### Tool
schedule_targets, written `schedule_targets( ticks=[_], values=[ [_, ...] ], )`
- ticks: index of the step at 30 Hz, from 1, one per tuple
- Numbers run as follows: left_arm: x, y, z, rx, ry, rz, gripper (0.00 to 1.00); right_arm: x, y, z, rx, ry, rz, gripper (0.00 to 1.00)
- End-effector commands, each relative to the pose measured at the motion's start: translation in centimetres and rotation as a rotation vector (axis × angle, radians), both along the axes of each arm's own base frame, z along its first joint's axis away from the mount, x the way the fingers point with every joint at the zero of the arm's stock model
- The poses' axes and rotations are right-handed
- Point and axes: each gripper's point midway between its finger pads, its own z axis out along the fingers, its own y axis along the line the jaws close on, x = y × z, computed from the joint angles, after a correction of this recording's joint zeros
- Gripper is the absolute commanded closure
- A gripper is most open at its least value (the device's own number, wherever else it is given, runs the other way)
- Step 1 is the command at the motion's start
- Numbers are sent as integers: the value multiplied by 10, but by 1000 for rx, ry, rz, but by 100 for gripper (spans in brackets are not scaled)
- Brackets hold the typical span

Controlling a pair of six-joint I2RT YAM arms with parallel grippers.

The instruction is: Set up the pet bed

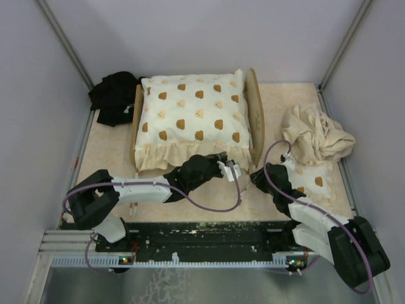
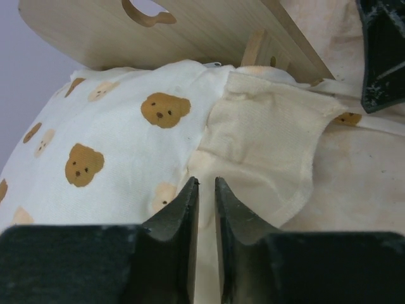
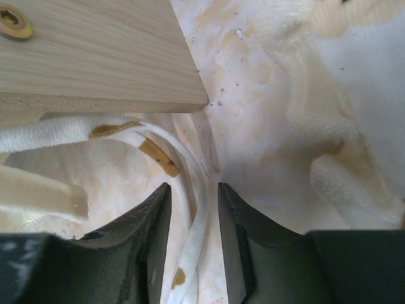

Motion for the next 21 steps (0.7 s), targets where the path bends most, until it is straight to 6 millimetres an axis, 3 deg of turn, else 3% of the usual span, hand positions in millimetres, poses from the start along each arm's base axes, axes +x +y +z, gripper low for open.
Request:
schedule_targets(
  ticks=[1,3,7,15,21],
  values=[
    [-20,-1,6,-47,-7,-93,65,15,5,10,-6,-54,-22,66],
    [-25,1,0,-32,-17,-110,51,16,5,6,-24,-37,-21,74],
    [-26,2,-9,22,-66,-100,44,14,4,4,-38,-26,-28,99],
    [-12,1,-16,85,-203,-39,32,17,2,33,-11,-129,-32,100],
    [-13,-4,-31,121,-260,-29,25,16,4,38,12,-147,-30,100]
  ],
)
